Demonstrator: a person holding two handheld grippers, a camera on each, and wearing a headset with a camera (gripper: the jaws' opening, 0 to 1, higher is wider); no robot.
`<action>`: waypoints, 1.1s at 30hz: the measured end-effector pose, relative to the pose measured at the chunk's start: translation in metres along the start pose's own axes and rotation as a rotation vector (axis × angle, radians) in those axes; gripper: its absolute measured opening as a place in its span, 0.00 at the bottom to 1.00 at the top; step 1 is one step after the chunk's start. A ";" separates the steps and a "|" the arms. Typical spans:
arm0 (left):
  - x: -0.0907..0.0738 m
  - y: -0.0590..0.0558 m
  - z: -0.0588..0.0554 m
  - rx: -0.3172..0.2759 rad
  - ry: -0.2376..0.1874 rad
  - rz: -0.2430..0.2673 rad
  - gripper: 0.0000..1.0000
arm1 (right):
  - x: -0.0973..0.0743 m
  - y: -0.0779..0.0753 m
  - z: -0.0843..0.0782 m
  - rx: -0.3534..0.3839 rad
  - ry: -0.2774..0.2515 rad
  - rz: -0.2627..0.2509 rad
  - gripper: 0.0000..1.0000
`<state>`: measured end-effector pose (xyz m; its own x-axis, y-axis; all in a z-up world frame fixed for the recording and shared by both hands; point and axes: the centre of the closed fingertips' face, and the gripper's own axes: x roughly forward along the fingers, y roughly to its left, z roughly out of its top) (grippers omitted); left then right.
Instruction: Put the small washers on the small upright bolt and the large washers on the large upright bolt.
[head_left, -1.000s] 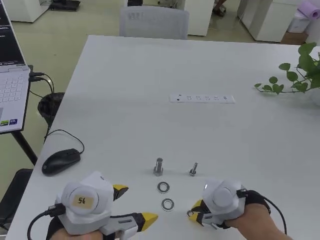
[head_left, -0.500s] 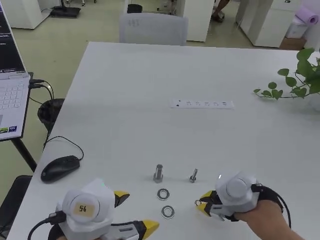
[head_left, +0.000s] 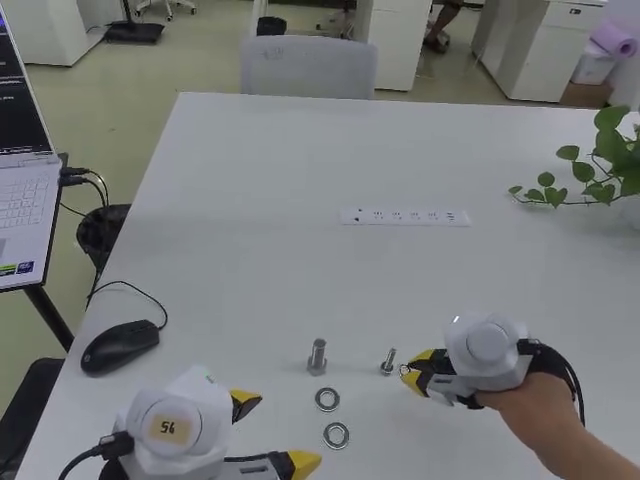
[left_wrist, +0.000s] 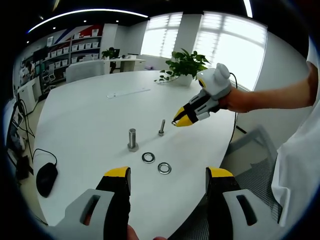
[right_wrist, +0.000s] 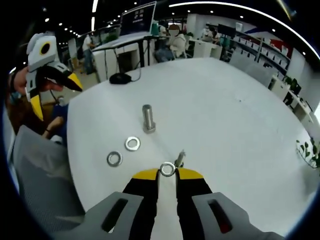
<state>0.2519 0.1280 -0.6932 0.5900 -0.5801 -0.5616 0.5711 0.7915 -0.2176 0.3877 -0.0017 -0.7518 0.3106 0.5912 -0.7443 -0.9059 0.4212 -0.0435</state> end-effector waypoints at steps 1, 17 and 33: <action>0.000 0.000 0.000 0.000 0.001 0.001 0.60 | 0.001 -0.003 0.003 -0.004 -0.001 -0.004 0.14; -0.005 0.007 -0.002 -0.017 0.001 0.023 0.60 | 0.017 -0.019 0.011 -0.019 0.035 -0.010 0.14; -0.005 0.007 -0.003 -0.020 0.003 0.023 0.60 | 0.023 -0.018 0.008 -0.022 0.056 0.005 0.14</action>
<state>0.2513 0.1366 -0.6946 0.6011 -0.5614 -0.5687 0.5462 0.8081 -0.2204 0.4136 0.0091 -0.7627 0.2904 0.5533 -0.7807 -0.9137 0.4028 -0.0544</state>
